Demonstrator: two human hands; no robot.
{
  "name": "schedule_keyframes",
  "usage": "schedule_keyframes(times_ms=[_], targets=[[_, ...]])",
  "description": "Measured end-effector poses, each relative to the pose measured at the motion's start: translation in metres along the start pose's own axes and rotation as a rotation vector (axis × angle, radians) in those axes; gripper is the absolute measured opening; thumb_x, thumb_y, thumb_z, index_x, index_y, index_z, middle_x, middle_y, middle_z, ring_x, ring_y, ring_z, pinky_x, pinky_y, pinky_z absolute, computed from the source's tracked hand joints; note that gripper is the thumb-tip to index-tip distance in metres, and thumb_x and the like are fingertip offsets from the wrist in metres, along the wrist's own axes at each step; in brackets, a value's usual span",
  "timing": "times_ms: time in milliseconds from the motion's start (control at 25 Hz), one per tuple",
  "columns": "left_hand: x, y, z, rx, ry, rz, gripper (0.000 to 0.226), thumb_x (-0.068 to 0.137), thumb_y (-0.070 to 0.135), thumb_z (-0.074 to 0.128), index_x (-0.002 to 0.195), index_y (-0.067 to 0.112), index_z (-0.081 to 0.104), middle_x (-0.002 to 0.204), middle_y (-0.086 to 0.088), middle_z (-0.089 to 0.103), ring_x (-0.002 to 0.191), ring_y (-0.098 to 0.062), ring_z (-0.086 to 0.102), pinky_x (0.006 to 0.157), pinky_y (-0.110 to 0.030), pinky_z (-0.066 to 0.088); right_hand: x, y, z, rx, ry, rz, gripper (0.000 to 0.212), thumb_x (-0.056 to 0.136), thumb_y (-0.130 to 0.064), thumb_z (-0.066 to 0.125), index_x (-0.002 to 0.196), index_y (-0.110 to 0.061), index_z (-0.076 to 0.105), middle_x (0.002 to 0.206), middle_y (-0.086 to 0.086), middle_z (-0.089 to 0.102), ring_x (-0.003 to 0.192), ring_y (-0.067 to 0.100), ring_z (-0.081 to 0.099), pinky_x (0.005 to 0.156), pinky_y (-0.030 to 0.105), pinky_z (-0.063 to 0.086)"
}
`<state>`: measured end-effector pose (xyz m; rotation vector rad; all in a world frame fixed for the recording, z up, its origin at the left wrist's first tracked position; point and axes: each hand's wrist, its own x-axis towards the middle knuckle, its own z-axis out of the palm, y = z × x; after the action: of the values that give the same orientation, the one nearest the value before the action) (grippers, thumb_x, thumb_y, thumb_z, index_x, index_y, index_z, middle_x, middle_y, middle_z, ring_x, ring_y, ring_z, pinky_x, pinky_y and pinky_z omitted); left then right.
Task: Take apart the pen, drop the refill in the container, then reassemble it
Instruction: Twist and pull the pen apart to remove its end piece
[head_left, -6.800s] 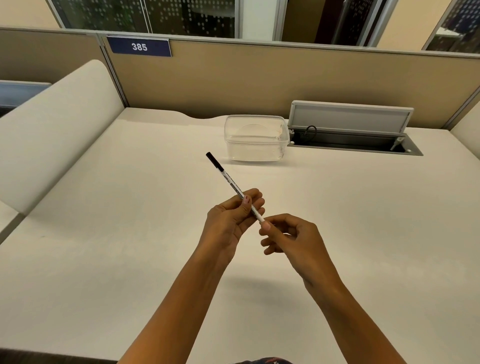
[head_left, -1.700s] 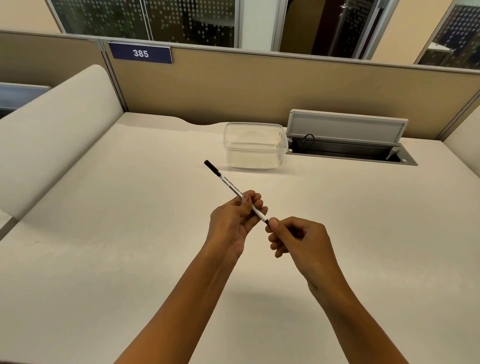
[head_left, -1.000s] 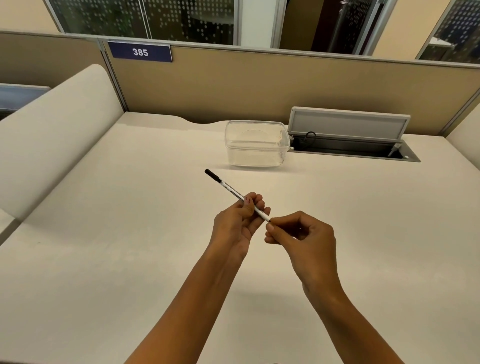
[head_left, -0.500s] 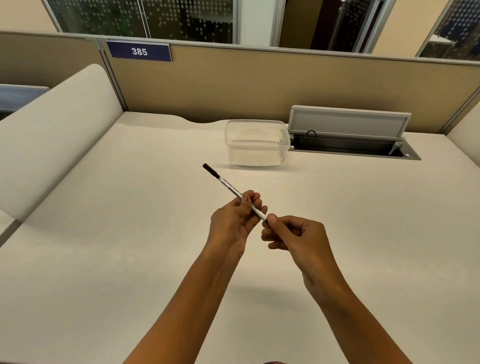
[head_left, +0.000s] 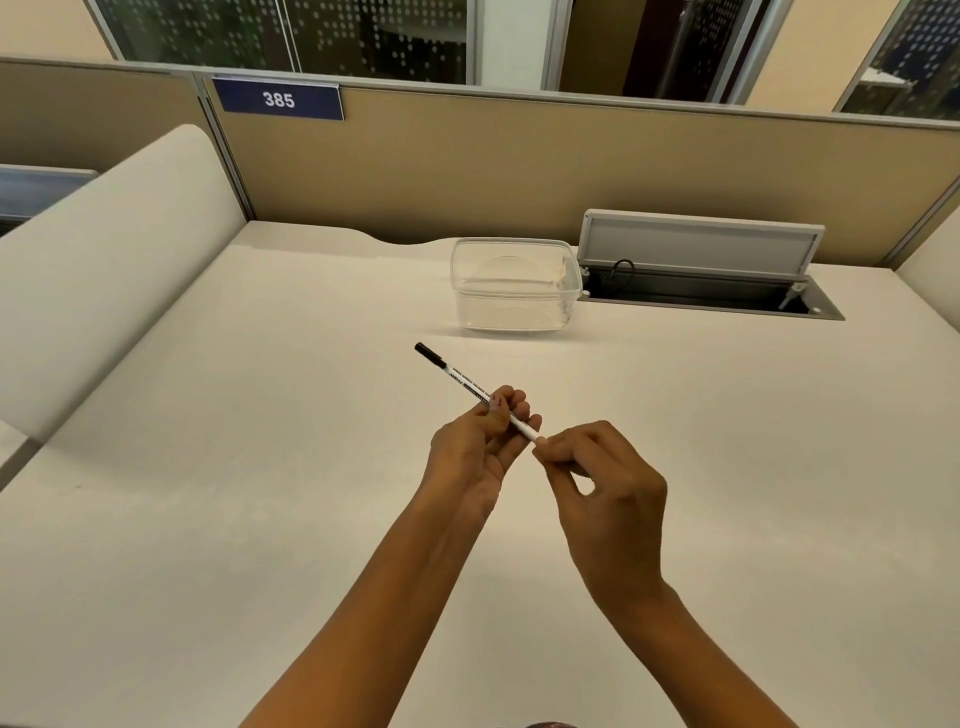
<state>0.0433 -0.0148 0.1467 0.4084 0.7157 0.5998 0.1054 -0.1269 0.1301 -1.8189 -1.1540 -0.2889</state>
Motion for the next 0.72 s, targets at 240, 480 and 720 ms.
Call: schedule_keyframes(times_ms=[240,480,720], targets=[[0.002,0.002,-0.002,0.073,0.012,0.023,0.018,0.092,-0.002,0.05,0.082,-0.001,0.064,0.063,-0.005,0.073,0.058,-0.013,0.071,0.052,-0.024,0.057,0.015,0.001,-0.005,0.367,-0.209,0.56,0.014,0.08,-0.028,0.073,0.092,-0.022,0.072,0.081,-0.007,0.074,0.073,0.006,0.071,0.069,0.012,0.055],[-0.003,-0.002,-0.002,0.18,0.036,0.055,0.017,0.091,-0.003,0.051,0.082,-0.002,0.066,0.065,-0.005,0.074,0.061,-0.014,0.072,0.053,-0.023,0.057,0.021,0.007,-0.009,0.629,-0.397,0.803,0.009,0.081,-0.019,0.072,0.084,-0.011,0.076,0.069,0.005,0.075,0.061,0.019,0.071,0.061,0.024,0.058],[-0.003,-0.007,0.003,0.197,0.131,0.069,0.02,0.091,-0.004,0.05,0.079,-0.002,0.066,0.069,-0.009,0.07,0.065,-0.02,0.069,0.052,-0.024,0.057,0.012,0.001,-0.007,0.274,-0.264,0.543,0.004,0.076,-0.023,0.078,0.076,-0.022,0.075,0.058,-0.008,0.071,0.053,0.006,0.069,0.055,0.01,0.051]])
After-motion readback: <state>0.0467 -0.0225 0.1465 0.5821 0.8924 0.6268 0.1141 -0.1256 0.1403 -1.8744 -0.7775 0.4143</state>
